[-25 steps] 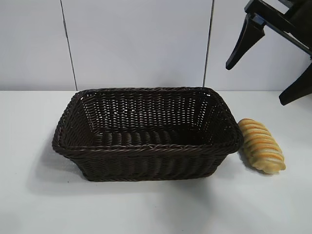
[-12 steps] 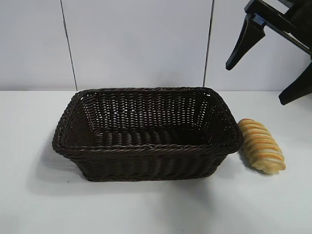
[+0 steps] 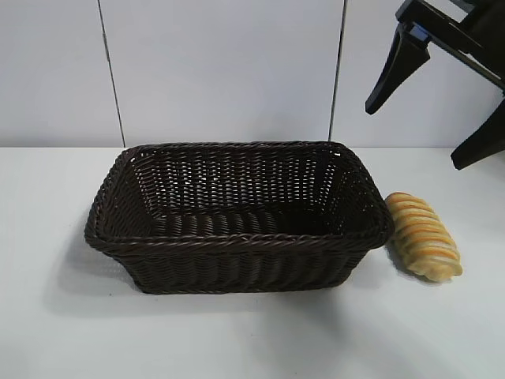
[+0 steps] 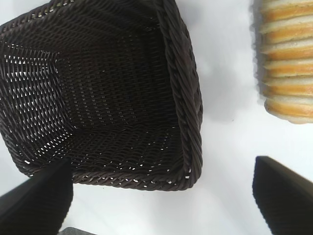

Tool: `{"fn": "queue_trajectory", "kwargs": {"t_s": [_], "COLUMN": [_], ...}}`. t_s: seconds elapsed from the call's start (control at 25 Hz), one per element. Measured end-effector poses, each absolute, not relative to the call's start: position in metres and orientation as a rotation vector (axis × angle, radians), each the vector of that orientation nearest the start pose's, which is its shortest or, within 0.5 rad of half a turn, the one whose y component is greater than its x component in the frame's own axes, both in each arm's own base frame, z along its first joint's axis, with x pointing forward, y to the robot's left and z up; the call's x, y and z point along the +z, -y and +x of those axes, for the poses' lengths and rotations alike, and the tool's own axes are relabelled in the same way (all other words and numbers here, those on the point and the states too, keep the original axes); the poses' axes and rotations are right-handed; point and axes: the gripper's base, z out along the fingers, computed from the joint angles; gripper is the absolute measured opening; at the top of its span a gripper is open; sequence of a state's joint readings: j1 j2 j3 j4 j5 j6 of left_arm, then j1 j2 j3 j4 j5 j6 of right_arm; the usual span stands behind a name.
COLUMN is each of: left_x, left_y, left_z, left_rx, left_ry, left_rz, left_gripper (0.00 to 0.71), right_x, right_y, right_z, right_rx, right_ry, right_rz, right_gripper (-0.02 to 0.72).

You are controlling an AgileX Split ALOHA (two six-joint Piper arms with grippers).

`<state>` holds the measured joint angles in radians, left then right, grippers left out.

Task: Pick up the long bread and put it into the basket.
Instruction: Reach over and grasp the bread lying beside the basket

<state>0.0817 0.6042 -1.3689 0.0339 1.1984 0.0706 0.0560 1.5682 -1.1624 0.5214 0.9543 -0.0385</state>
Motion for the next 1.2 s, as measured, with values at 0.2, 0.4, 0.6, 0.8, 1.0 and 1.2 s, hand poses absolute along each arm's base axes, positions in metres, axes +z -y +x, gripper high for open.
{"fn": "queue_trajectory", "kwargs": {"t_s": [0.2, 0.4, 0.6, 0.8, 1.0, 1.2], "left_x": [0.449, 0.414, 0.368, 0.319, 0.277, 0.272], "left_y": [-0.001, 0.003, 0.008, 0.007, 0.007, 0.007], "left_z": [-0.017, -0.034, -0.022, -0.003, 0.007, 0.004], "left_rx": [0.141, 0.112, 0.021, -0.011, -0.024, -0.021], "left_ry": [-1.843, -1.844, -1.986, -2.163, -2.262, -2.23], "left_rz": [-0.006, 0.001, 0.017, 0.015, 0.008, 0.007], "left_gripper": [0.689, 0.689, 0.689, 0.689, 0.689, 0.689], "right_x": [0.27, 0.27, 0.27, 0.27, 0.27, 0.27], "right_y": [-0.054, -0.054, -0.054, -0.054, -0.054, -0.054], "right_z": [0.31, 0.31, 0.31, 0.31, 0.31, 0.31], "right_rx": [0.664, 0.663, 0.661, 0.659, 0.659, 0.659], "right_ry": [-2.77, -2.77, -2.769, -2.768, -2.768, -2.768], "right_rz": [0.185, 0.179, 0.167, 0.153, 0.153, 0.153], "right_gripper": [0.694, 0.694, 0.694, 0.694, 0.694, 0.694]}}
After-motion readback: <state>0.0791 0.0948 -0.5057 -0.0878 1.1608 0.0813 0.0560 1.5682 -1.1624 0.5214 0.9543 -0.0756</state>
